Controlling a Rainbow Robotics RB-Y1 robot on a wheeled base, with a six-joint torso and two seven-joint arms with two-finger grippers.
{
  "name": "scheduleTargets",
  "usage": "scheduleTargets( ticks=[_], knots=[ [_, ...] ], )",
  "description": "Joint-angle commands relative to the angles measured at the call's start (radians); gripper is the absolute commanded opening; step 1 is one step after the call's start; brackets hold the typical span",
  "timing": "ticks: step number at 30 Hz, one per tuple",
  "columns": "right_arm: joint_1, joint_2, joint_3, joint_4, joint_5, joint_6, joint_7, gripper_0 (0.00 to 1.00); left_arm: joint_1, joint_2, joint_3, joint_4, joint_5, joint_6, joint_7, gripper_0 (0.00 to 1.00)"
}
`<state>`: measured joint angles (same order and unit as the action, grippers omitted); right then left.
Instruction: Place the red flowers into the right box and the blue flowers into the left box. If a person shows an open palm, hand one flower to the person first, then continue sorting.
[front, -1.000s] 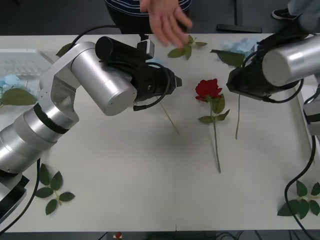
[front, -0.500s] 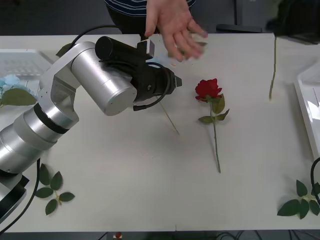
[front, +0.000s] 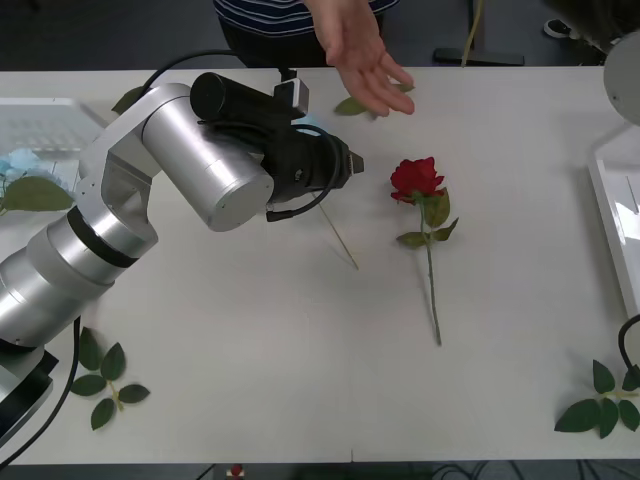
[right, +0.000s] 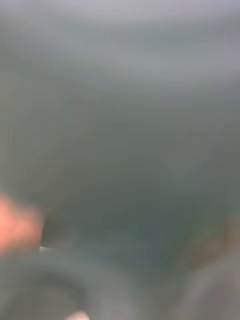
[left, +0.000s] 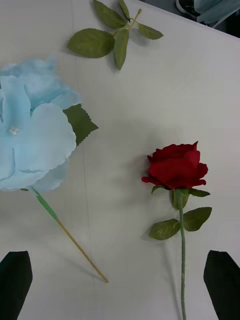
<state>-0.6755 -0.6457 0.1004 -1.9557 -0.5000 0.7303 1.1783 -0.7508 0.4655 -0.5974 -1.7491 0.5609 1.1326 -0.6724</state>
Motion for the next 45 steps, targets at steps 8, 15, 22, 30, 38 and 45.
scheduleTargets(
  ticks=[8, 15, 22, 30, 38, 45],
  knots=[
    [-0.208, 0.141, 0.058, 0.136, 0.348, -0.011, -0.227, 0.0, -0.03, -0.013, 0.021, -0.027, 0.005, 0.003, -0.027, 1.0],
    [-0.257, 0.166, 0.079, 0.195, 0.399, -0.011, -0.247, 0.0, -0.03, -0.013, 0.021, -0.027, 0.005, 0.003, -0.027, 1.0],
    [-0.257, 0.166, 0.079, 0.195, 0.399, -0.011, -0.247, 0.0, -0.03, -0.013, 0.021, -0.027, 0.005, 0.003, -0.027, 1.0],
    [-0.257, 0.166, 0.079, 0.195, 0.399, -0.011, -0.247, 0.0, -0.03, -0.013, 0.021, -0.027, 0.005, 0.003, -0.027, 1.0],
    [-0.257, 0.166, 0.079, 0.195, 0.399, -0.011, -0.247, 1.0, -0.03, -0.013, 0.021, -0.027, 0.005, 0.003, -0.027, 1.0],
    [-0.257, 0.166, 0.079, 0.195, 0.399, -0.011, -0.247, 1.0, -0.03, -0.013, 0.021, -0.027, 0.005, 0.003, -0.027, 1.0]
  ],
)
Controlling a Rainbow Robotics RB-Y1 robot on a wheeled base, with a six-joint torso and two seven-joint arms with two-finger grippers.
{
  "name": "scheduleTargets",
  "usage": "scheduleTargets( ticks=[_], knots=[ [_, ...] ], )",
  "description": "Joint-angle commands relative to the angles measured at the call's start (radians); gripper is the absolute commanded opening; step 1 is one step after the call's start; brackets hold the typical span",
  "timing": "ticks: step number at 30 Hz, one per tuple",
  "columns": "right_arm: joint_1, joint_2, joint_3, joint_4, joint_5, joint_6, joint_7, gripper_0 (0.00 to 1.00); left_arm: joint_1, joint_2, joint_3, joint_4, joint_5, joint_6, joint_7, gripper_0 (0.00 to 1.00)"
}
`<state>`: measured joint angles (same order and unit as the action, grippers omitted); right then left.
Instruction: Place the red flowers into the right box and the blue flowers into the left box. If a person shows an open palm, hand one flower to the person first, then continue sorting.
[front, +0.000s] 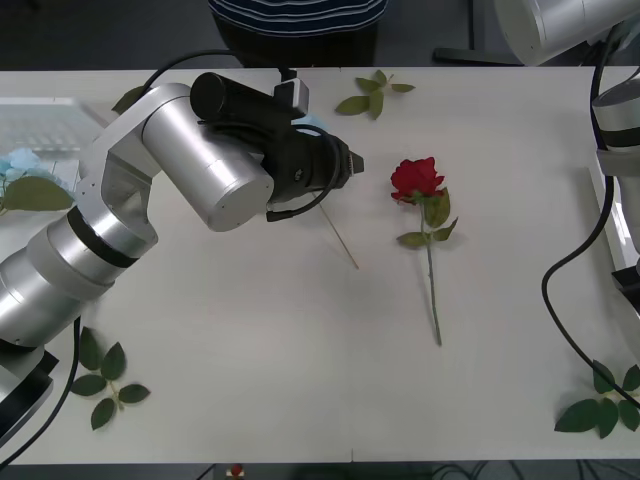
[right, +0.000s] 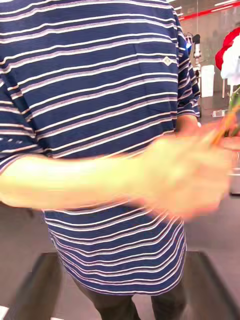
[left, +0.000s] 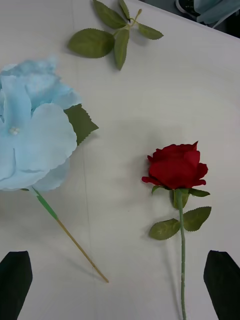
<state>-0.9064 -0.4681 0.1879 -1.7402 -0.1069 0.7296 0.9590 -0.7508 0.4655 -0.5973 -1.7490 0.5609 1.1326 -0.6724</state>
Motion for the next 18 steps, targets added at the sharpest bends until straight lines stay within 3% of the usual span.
scheduleTargets(
  ticks=[1, 10, 14, 18],
  knots=[
    [-0.026, -0.012, -0.008, -0.021, 0.006, -0.01, -0.028, 1.0, -0.03, -0.013, 0.021, -0.027, 0.005, 0.003, -0.027, 1.0],
    [-0.026, -0.012, -0.008, -0.021, 0.006, -0.01, -0.028, 1.0, -0.03, -0.013, 0.021, -0.027, 0.005, 0.003, -0.027, 1.0],
    [0.014, -0.018, 0.012, -0.019, -0.002, 0.002, -0.029, 1.0, -0.03, -0.013, 0.021, -0.027, 0.005, 0.003, -0.027, 1.0],
    [0.012, -0.073, 0.012, -0.033, -0.126, 0.054, -0.019, 1.0, -0.03, -0.013, 0.021, -0.027, 0.005, 0.003, -0.027, 1.0]
  ],
)
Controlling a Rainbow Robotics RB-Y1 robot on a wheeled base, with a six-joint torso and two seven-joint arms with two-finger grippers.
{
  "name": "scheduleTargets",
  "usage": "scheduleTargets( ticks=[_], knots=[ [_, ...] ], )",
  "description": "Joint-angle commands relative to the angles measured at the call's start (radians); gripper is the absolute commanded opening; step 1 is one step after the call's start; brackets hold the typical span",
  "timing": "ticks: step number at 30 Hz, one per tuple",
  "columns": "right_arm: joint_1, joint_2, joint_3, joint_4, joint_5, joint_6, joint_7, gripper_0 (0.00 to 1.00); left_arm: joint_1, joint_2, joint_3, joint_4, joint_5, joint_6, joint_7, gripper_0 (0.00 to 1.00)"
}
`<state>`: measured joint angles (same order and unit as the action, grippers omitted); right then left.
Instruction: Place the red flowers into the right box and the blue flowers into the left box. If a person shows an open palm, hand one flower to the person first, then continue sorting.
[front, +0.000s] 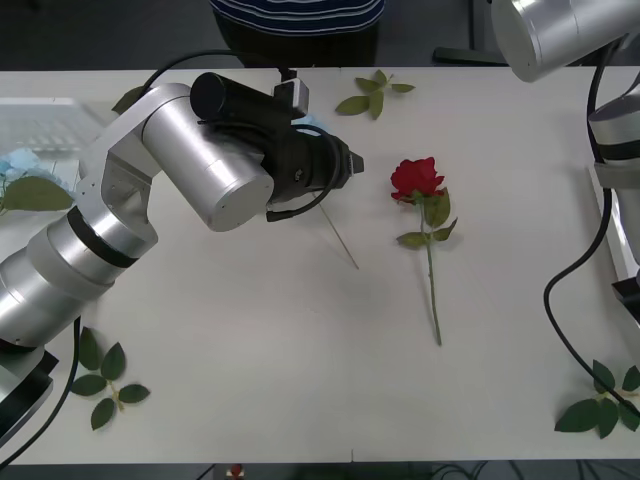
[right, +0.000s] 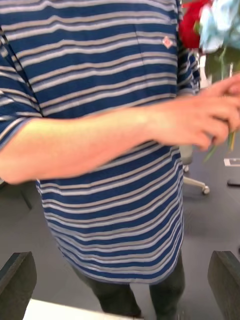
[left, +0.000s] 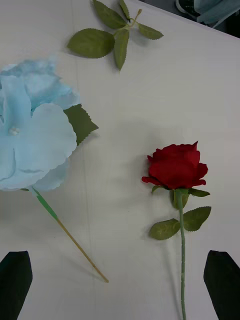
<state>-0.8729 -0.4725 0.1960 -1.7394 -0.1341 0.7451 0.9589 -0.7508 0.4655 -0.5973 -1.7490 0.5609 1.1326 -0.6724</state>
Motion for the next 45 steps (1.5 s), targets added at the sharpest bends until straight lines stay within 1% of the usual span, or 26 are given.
scheduleTargets(
  ticks=[1, 2, 5, 7, 8, 10, 12, 13, 15, 16, 18, 20, 23, 27, 30, 31, 34, 38, 44, 45],
  knots=[
    [-0.021, -0.084, 0.003, -0.045, -0.145, 0.063, -0.02, 1.0, -0.03, -0.013, 0.021, -0.027, 0.005, 0.003, -0.027, 1.0],
    [-0.021, -0.101, 0.003, -0.057, -0.188, 0.094, -0.019, 1.0, -0.03, -0.013, 0.021, -0.027, 0.005, 0.003, -0.027, 1.0],
    [-0.02, -0.172, -0.001, -0.121, -0.344, 0.257, -0.019, 1.0, -0.03, -0.013, 0.021, -0.027, 0.005, 0.003, -0.027, 1.0],
    [-0.015, -0.215, -0.033, -0.178, -0.487, 0.415, -0.019, 1.0, -0.03, -0.013, 0.021, -0.027, 0.005, 0.003, -0.027, 1.0],
    [-0.012, -0.225, -0.044, -0.193, -0.53, 0.461, -0.019, 1.0, -0.03, -0.013, 0.021, -0.027, 0.005, 0.003, -0.027, 1.0],
    [0.008, -0.261, -0.101, -0.255, -0.682, 0.654, -0.019, 1.0, -0.03, -0.013, 0.021, -0.027, 0.005, 0.003, -0.027, 1.0],
    [0.032, -0.273, -0.148, -0.296, -0.78, 0.797, -0.019, 1.0, -0.03, -0.013, 0.021, -0.027, 0.005, 0.003, -0.027, 1.0],
    [0.049, -0.275, -0.182, -0.324, -0.825, 0.881, -0.017, 1.0, -0.03, -0.013, 0.021, -0.027, 0.005, 0.003, -0.027, 1.0],
    [0.081, -0.275, -0.222, -0.354, -0.877, 0.981, -0.014, 1.0, -0.03, -0.013, 0.021, -0.027, 0.005, 0.003, -0.027, 1.0],
    [0.12, -0.275, -0.248, -0.379, -0.921, 1.054, -0.014, 1.0, -0.03, -0.013, 0.021, -0.027, 0.005, 0.003, -0.027, 1.0],
    [0.175, -0.275, -0.271, -0.404, -0.958, 1.12, -0.014, 1.0, -0.03, -0.013, 0.021, -0.027, 0.005, 0.003, -0.027, 1.0],
    [0.242, -0.267, -0.271, -0.42, -0.986, 1.165, -0.012, 1.0, -0.03, -0.013, 0.021, -0.027, 0.005, 0.003, -0.027, 1.0],
    [0.33, -0.241, -0.25, -0.437, -0.961, 1.175, -0.019, 1.0, -0.03, -0.013, 0.021, -0.027, 0.005, 0.003, -0.027, 1.0],
    [0.439, -0.209, -0.193, -0.436, -0.852, 1.172, -0.009, 1.0, -0.03, -0.013, 0.021, -0.027, 0.005, 0.003, -0.027, 1.0],
    [0.488, -0.192, -0.144, -0.431, -0.763, 1.136, -0.003, 1.0, -0.03, -0.013, 0.021, -0.027, 0.005, 0.003, -0.027, 1.0],
    [0.506, -0.181, -0.116, -0.417, -0.725, 1.1, 0.0, 1.0, -0.03, -0.013, 0.021, -0.027, 0.005, 0.003, -0.027, 1.0],
    [0.523, -0.155, -0.058, -0.371, -0.647, 1.031, 0.006, 1.0, -0.03, -0.013, 0.021, -0.027, 0.005, 0.003, -0.027, 1.0],
    [0.522, -0.109, 0.003, -0.299, -0.545, 0.958, 0.011, 1.0, -0.03, -0.013, 0.021, -0.027, 0.005, 0.003, -0.027, 1.0],
    [0.517, -0.051, 0.094, -0.183, -0.351, 0.801, 0.026, 1.0, -0.03, -0.013, 0.021, -0.027, 0.005, 0.003, -0.027, 1.0],
    [0.509, -0.041, 0.117, -0.147, -0.325, 0.755, 0.027, 1.0, -0.03, -0.013, 0.021, -0.027, 0.005, 0.003, -0.027, 1.0]
  ],
)
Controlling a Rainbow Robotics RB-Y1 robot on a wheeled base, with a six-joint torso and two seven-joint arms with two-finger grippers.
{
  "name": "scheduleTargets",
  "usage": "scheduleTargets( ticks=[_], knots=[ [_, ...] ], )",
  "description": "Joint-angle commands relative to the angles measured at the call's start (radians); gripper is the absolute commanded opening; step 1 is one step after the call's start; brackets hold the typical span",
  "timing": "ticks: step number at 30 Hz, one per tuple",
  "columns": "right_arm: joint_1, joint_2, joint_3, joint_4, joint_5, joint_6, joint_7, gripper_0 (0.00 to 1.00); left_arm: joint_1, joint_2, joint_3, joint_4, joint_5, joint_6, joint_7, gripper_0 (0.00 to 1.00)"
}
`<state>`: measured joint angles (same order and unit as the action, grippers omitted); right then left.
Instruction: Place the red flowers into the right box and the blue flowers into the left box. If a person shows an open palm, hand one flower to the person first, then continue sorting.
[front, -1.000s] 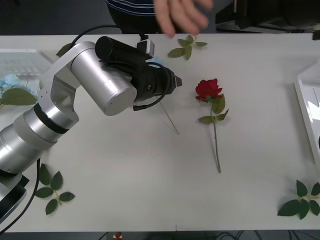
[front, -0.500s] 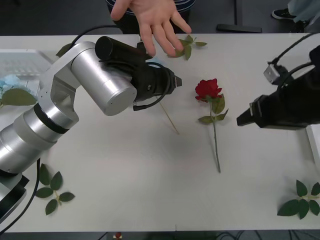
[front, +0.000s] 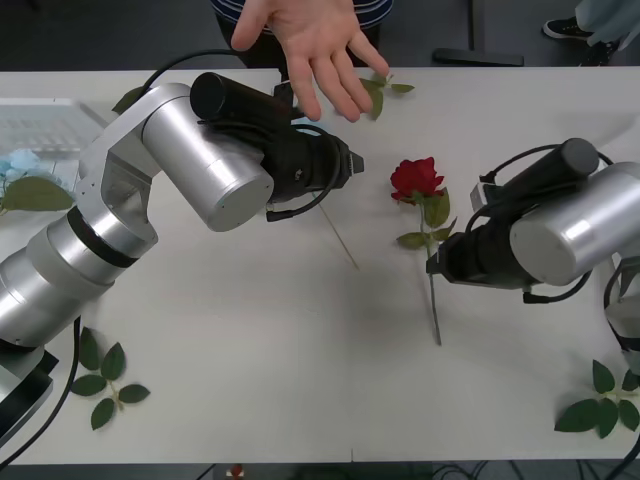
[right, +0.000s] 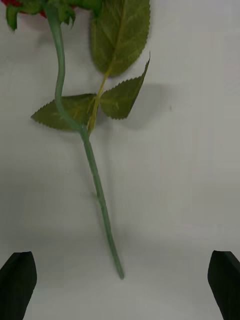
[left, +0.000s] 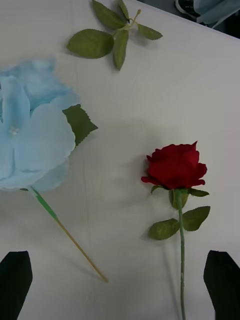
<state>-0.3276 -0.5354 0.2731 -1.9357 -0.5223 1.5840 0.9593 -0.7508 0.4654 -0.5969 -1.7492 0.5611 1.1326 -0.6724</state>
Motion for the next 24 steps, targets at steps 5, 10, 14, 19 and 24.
scheduleTargets(
  ticks=[5, 10, 14, 19, 24],
  knots=[
    [-0.071, 0.043, 0.087, 0.17, 0.097, -0.226, 0.03, 1.0, -0.03, -0.013, 0.02, -0.027, 0.005, 0.003, -0.027, 1.0],
    [-0.111, 0.075, 0.112, 0.281, 0.134, -0.326, 0.03, 1.0, -0.03, -0.013, 0.02, -0.027, 0.005, 0.003, -0.027, 1.0],
    [-0.133, 0.095, 0.12, 0.35, 0.151, -0.395, 0.03, 1.0, -0.03, -0.013, 0.02, -0.027, 0.005, 0.003, -0.027, 1.0],
    [-0.143, 0.098, 0.135, 0.391, 0.151, -0.44, 0.032, 1.0, -0.03, -0.013, 0.02, -0.027, 0.005, 0.003, -0.027, 1.0],
    [-0.143, 0.095, 0.153, 0.394, 0.153, -0.444, 0.033, 0.39, -0.03, -0.013, 0.02, -0.027, 0.005, 0.003, -0.027, 1.0]
  ],
)
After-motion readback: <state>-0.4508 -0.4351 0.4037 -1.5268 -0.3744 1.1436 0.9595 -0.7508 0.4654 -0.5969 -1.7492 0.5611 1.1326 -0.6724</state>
